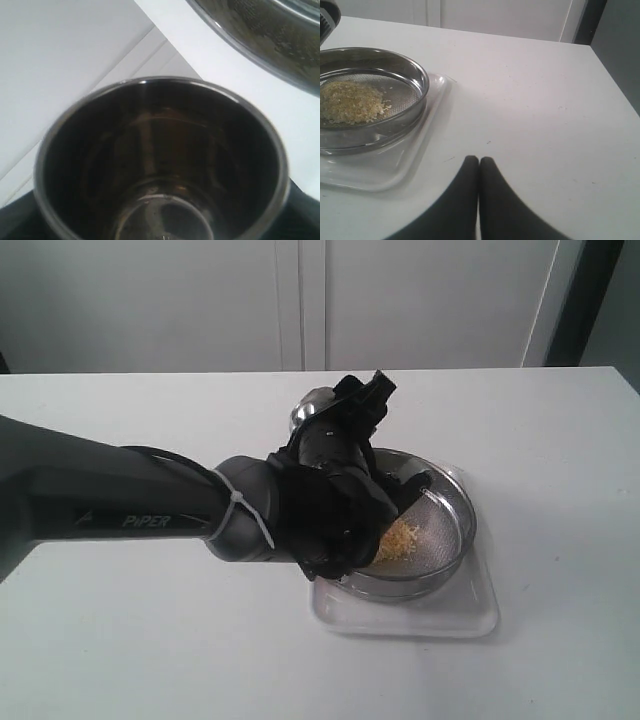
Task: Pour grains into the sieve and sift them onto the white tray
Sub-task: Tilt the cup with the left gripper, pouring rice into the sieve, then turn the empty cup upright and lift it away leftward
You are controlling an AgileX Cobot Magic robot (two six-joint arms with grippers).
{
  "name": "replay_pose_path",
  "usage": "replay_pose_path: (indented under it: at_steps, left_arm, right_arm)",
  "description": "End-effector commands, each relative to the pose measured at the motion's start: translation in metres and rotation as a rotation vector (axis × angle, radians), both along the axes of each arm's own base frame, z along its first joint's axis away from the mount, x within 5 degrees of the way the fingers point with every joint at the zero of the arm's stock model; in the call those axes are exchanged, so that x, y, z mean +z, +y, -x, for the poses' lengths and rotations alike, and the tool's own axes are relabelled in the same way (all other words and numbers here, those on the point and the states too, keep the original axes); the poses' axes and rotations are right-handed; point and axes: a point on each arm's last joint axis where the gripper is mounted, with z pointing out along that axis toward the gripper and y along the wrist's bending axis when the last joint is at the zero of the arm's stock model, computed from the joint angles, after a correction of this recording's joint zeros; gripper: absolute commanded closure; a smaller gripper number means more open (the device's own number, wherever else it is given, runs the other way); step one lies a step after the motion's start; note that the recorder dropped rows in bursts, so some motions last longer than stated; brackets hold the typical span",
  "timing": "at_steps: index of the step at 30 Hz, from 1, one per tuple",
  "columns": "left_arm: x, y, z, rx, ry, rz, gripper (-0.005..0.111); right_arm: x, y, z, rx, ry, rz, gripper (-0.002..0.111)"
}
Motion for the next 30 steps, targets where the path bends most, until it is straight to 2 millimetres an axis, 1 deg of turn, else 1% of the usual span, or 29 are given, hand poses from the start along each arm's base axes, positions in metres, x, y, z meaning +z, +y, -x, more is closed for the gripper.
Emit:
replay_pose_path:
  at_steps: [1,10,16,21,25,30]
  left_arm:
    - [0.004,-0.002,0.001,-0.014,-0.033,-0.029,0.107]
    - [0.006,-0.001,0.002,0.012,-0.046,-0.009,0.107]
    - [0.009,0.005,0.001,0.116,-0.085,0.131,0.107]
    - [0.004,0.009,0.003,0.181,-0.019,0.187,0.107]
    - [0.006,0.012,0.004,0.231,0.007,0.296,0.107]
    - [0.021,0.013,0.009,0.263,0.065,0.493,0.107]
  right_arm:
    - [0.000,0.000,0.000,0.003,-0.013,-0.006,0.108]
    - [0.000,0.000,0.000,0.003,-0.013,-0.006,0.108]
    - [0.000,0.000,0.000,0.003,-0.013,-0.006,0.108]
    - [0.000,0.000,0.000,0.003,-0.013,-0.006,0.108]
    - [0.000,0.000,0.000,0.003,-0.013,-0.006,0.108]
    - [0.000,0.000,0.000,0.003,-0.013,-0.006,0.108]
